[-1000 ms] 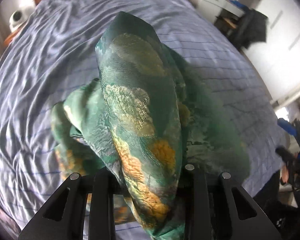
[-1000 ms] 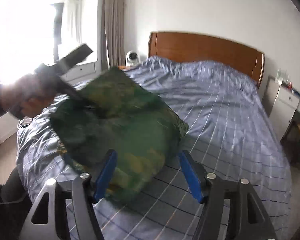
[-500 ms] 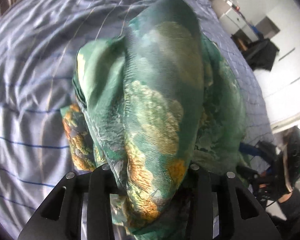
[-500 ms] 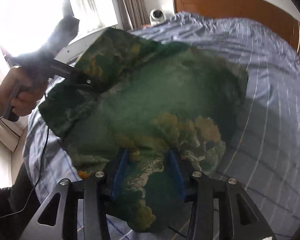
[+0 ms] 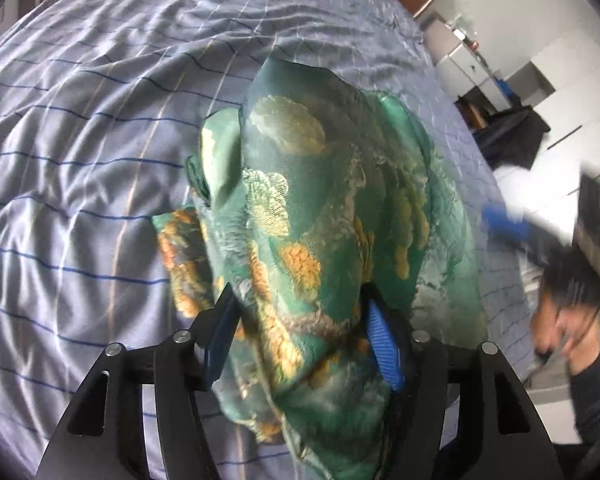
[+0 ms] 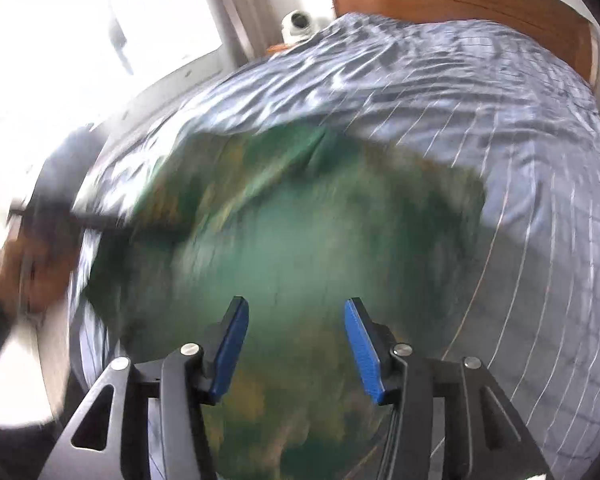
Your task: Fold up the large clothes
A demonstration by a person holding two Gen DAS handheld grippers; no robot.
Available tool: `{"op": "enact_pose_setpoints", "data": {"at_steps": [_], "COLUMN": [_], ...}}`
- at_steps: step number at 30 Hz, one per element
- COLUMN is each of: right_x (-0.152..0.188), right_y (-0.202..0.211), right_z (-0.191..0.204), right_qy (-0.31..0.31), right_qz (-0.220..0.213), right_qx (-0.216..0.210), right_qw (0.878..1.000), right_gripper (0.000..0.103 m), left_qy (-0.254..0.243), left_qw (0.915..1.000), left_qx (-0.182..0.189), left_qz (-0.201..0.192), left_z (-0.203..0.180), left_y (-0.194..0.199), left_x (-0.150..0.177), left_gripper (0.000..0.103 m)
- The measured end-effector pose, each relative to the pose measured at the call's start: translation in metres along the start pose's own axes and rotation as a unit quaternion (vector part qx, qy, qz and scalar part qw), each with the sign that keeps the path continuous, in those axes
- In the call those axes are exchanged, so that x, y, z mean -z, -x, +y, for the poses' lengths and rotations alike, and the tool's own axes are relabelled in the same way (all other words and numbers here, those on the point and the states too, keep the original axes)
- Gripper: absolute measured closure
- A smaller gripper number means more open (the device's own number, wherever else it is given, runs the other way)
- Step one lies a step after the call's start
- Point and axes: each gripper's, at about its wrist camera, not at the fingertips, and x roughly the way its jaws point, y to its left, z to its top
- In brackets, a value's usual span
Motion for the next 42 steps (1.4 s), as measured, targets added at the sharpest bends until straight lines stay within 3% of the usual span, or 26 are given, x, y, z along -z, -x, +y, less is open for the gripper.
{"op": "enact_pose_setpoints", "data": {"at_steps": [3,5,7,9,12,15,18,22,25,29,33,35,39,41,42], "right_x": [-0.048,-0.071,-0.078,-0.073,-0.065,-0.059,-0.038,0.017,0.066,0.113,0.125,0.13,0.128,0.127,0.128], "right_y": [-0.025,-0.059,-0.094,-0.125,-0.139,-0.116,-0.068,0.003,0.037,0.019,-0.014,-0.017,0.007,0.026,0.036], "right_z": [-0.011,-0.016,-0.013,-0.004,0.005,0.006,0.015,0.026,0.026,0.018,0.005,0.003,0.005,0.006,0.005], "right_qy": [-0.035,-0.055,-0.072,-0.058,-0.028,-0.029,0.002,0.034,0.018,-0.021,-0.059,-0.069,-0.081,-0.081,-0.079], "right_qz": [0.001,0.029,0.071,0.111,0.115,0.092,0.058,0.011,-0.001,0.039,0.068,0.067,0.04,0.02,0.009], "right_qx": [0.013,0.005,-0.006,0.022,0.054,0.048,0.038,0.04,0.035,0.038,0.026,0.026,0.026,0.04,0.046], "right_qw": [0.999,0.998,0.995,0.992,0.992,0.994,0.998,0.999,0.999,0.998,0.996,0.995,0.996,0.996,0.996], "right_gripper": [0.052,0.052,0.05,0.05,0.05,0.05,0.05,0.05,0.05,0.05,0.049,0.048,0.047,0.036,0.026], "left_qy": [0.005,0.019,0.025,0.03,0.038,0.029,0.024,0.025,0.025,0.02,0.023,0.027,0.032,0.034,0.035], "left_qw": [1.0,0.9998,0.9995,0.9992,0.9992,0.9994,0.9995,0.9995,0.9995,0.9995,0.9993,0.9992,0.9974,0.9951,0.9935], "left_qx": [-0.007,-0.005,-0.017,-0.026,-0.016,-0.017,-0.019,-0.014,-0.017,-0.021,-0.028,-0.027,-0.035,-0.05,-0.06], "left_qz": [-0.001,-0.001,-0.002,-0.001,0.0,-0.004,-0.008,-0.01,-0.013,-0.008,-0.009,-0.014,-0.054,-0.078,-0.09], "left_z": [0.01,0.016,0.021,0.025,0.03,0.03,0.029,0.031,0.031,0.028,0.025,0.024,0.019,0.014,0.012], "left_y": [-0.002,-0.006,-0.013,-0.018,-0.021,-0.019,-0.019,-0.017,-0.017,-0.02,-0.021,-0.018,0.007,0.025,0.035], "left_x": [0.006,0.012,0.016,0.02,0.024,0.026,0.027,0.03,0.032,0.033,0.034,0.034,0.042,0.05,0.054], "left_gripper": [0.039,0.039,0.039,0.039,0.039,0.039,0.039,0.038,0.038,0.037,0.036,0.036,0.023,0.014,0.008]}}
